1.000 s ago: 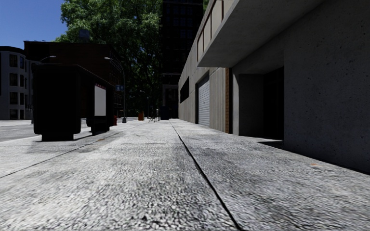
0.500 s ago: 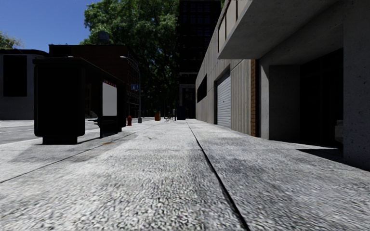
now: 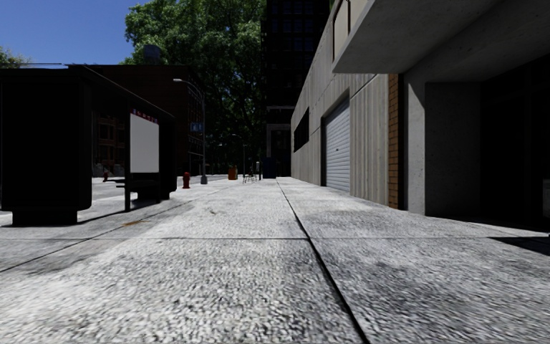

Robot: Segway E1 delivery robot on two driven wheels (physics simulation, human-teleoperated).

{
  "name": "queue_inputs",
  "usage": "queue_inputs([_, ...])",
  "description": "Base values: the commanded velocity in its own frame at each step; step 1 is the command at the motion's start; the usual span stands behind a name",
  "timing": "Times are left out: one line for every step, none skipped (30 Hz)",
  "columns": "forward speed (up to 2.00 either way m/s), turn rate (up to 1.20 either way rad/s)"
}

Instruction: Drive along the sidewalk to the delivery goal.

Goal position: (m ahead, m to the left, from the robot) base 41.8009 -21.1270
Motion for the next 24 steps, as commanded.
queue_inputs([2.00, 0.00])
queue_inputs([2.00, 0.00])
queue_inputs([2.00, 0.00])
queue_inputs([2.00, 0.00])
queue_inputs([2.00, 0.00])
queue_inputs([2.00, 0.00])
queue_inputs([2.00, 0.00])
queue_inputs([2.00, 0.00])
queue_inputs([2.00, 0.00])
queue_inputs([2.00, 0.00])
queue_inputs([2.00, 0.00])
queue_inputs([2.00, 0.00])
queue_inputs([2.00, 0.00])
queue_inputs([2.00, 0.00])
queue_inputs([2.00, 0.00])
queue_inputs([2.00, 0.00])
queue_inputs([2.00, 0.00])
queue_inputs([2.00, 0.00])
queue_inputs([1.95, 0.00])
queue_inputs([1.95, 0.00])
queue_inputs([1.93, 0.00])
queue_inputs([1.92, 0.00])
queue_inputs([1.92, 0.00])
queue_inputs([1.92, 0.00])
